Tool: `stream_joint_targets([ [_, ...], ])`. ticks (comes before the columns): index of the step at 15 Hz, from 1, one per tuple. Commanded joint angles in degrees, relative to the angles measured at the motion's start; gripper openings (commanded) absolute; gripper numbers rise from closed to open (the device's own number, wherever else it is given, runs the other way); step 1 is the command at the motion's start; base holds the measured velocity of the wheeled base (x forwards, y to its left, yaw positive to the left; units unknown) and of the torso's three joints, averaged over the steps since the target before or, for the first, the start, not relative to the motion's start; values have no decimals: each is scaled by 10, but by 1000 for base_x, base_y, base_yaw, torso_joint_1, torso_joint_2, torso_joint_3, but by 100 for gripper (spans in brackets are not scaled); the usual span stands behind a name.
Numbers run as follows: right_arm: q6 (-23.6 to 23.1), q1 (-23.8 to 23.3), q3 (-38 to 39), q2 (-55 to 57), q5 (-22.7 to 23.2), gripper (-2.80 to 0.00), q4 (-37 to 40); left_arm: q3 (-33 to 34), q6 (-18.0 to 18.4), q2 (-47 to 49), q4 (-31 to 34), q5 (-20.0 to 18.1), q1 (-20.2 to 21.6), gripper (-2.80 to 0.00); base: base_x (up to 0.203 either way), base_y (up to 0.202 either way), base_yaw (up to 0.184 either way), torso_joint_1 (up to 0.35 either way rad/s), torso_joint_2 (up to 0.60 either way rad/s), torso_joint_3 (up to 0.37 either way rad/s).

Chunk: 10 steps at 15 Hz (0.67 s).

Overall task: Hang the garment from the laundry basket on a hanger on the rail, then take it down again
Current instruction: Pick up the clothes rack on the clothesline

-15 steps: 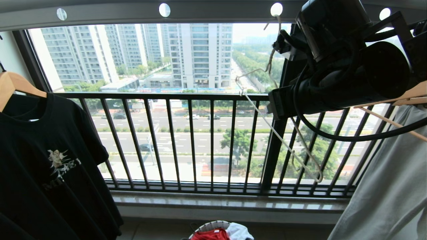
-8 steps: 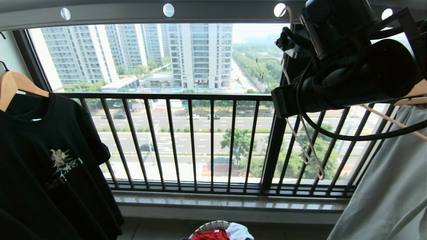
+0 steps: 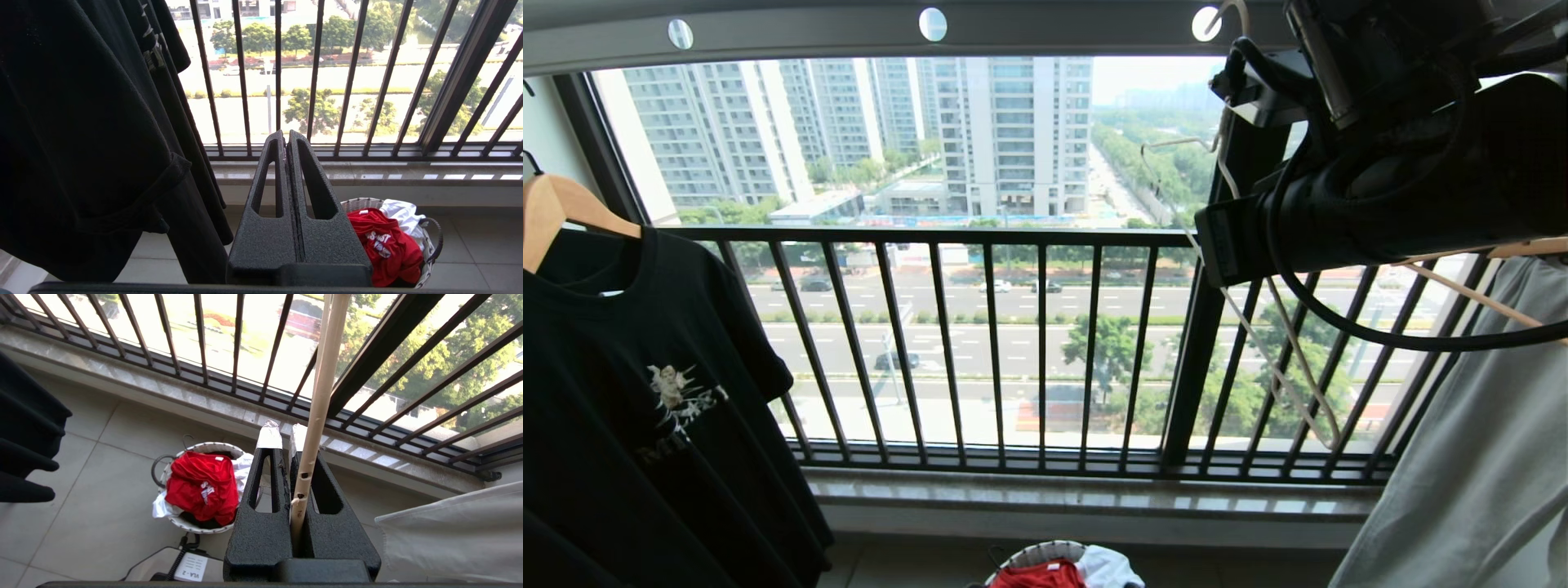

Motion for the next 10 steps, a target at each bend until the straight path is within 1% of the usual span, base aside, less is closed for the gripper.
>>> stream_joint_targets([
  [1,1,14,1,-13,-2,-280,1,0,0,0,0,0,0,-280,0,0,0,0,0,0],
  [7,1,45,2,-42,-7,-280,2,0,0,0,0,0,0,-280,0,0,0,0,0,0],
  [9,1,53,18,-72,-7,-280,2,0,0,0,0,0,0,-280,0,0,0,0,0,0],
  [10,2,57,38,-94,-7,-280,2,0,0,0,0,0,0,-280,0,0,0,0,0,0],
])
